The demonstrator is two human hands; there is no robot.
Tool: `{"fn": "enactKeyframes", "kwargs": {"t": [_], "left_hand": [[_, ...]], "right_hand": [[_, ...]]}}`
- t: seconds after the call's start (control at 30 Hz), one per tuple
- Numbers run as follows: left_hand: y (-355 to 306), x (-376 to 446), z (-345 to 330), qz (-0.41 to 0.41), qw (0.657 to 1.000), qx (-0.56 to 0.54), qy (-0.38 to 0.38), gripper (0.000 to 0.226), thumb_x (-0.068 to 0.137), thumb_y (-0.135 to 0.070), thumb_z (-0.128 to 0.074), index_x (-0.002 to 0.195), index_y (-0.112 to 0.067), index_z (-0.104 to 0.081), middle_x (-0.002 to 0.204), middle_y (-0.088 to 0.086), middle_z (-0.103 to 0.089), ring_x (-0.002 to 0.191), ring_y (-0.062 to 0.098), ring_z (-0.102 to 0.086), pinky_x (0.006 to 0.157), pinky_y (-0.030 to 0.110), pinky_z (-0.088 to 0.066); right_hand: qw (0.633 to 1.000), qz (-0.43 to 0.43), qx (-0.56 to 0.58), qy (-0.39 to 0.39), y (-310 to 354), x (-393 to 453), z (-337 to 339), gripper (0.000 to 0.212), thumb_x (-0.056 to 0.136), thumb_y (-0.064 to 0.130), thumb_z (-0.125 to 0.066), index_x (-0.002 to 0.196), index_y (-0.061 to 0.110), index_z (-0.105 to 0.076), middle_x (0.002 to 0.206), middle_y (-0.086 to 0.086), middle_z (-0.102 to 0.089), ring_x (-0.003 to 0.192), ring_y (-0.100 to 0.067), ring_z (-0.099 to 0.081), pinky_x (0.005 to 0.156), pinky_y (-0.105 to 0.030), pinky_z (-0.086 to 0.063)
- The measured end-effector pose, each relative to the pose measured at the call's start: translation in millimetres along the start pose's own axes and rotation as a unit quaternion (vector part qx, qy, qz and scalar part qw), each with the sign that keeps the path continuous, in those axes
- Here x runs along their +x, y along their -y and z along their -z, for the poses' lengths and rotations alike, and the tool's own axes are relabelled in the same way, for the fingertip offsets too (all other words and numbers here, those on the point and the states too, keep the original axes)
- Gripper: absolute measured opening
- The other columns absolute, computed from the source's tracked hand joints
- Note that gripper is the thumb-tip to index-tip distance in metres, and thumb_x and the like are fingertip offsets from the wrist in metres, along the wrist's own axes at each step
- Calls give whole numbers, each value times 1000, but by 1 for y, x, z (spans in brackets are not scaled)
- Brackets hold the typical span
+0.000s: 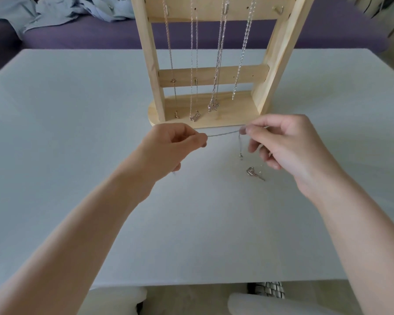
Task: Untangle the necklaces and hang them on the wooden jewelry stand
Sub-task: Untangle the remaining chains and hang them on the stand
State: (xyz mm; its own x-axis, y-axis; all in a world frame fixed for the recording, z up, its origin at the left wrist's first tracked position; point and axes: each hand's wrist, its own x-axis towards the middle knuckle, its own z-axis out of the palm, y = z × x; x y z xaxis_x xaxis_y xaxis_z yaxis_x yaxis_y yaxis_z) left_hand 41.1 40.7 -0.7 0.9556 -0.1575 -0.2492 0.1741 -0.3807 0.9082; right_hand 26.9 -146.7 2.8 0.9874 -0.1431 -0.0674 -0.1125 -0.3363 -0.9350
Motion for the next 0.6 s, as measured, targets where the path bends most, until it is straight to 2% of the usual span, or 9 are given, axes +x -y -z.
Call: {"fn": "enactKeyframes", "kwargs": {"t": [0.1, 0.17, 0.23, 0.3, 0.37, 0.43, 0.53, 0.6], "left_hand": [[4, 2, 3, 27, 998, 54, -18, 27, 91, -28, -56, 67, -21, -66, 65, -4, -44, 55, 12, -35, 55, 22, -33], [10, 3, 4, 21, 989, 142, -27, 22, 90, -27, -55, 73, -23, -68, 70, -8, -54, 56, 12, -42, 56, 24, -35], [15, 1, 5, -9, 971, 235, -52, 16, 90, -26, -54, 82, -23, -68, 79, -11, -60, 63, 8, -49, 55, 19, -36], [16, -1, 6, -32, 956, 280, -77, 13, 91, -23, -54, 88, -21, -67, 86, -9, -62, 73, 9, -54, 55, 16, -35], [15, -1, 6, -54, 943, 318, -82, 14, 91, -21, -55, 100, -21, -66, 98, -3, -60, 89, 15, -56, 68, 19, -37], [14, 0, 4, -87, 927, 356, -73, 27, 90, -21, -56, 117, -23, -60, 113, 3, -53, 102, 19, -51, 82, 19, -28], [11, -1, -5, -123, 919, 369, -70, 39, 90, -26, -57, 128, -31, -53, 126, 1, -45, 115, 25, -41, 88, 21, -24], [11, 0, -11, -132, 914, 378, -57, 40, 89, -31, -58, 128, -37, -51, 129, -4, -42, 122, 23, -34, 90, 28, -27]], "right_hand": [[999, 1, -25, 22, 0, -1, 5, 18, 89, 13, -58, 77, 16, -71, 48, 6, -54, 41, -14, -33, 36, -14, -26], [997, -9, -46, 56, 1, -2, 8, 18, 89, 14, -59, 76, 16, -71, 50, 5, -56, 42, -13, -33, 36, -14, -26], [991, -2, -89, 103, 1, -4, 7, 18, 88, 15, -59, 76, 18, -72, 57, 3, -63, 48, -15, -41, 38, -14, -31], [985, 4, -101, 141, 2, -7, 3, 20, 89, 12, -58, 77, 19, -72, 71, 3, -71, 59, -14, -50, 42, -18, -40], [982, -1, -78, 172, 5, -8, -2, 25, 92, 7, -53, 83, 21, -71, 85, 4, -73, 72, -11, -55, 48, -22, -48], [981, -4, -44, 190, 8, -8, -5, 32, 95, 1, -45, 89, 22, -68, 93, 5, -73, 83, -10, -58, 56, -23, -54], [984, 10, -33, 178, 10, -4, -3, 42, 94, -6, -36, 93, 22, -67, 101, 6, -71, 97, -10, -61, 68, -26, -58], [991, 29, -65, 115, 6, -1, 3, 44, 93, -5, -36, 88, 25, -68, 98, 8, -70, 98, -12, -62, 73, -28, -58]]}}
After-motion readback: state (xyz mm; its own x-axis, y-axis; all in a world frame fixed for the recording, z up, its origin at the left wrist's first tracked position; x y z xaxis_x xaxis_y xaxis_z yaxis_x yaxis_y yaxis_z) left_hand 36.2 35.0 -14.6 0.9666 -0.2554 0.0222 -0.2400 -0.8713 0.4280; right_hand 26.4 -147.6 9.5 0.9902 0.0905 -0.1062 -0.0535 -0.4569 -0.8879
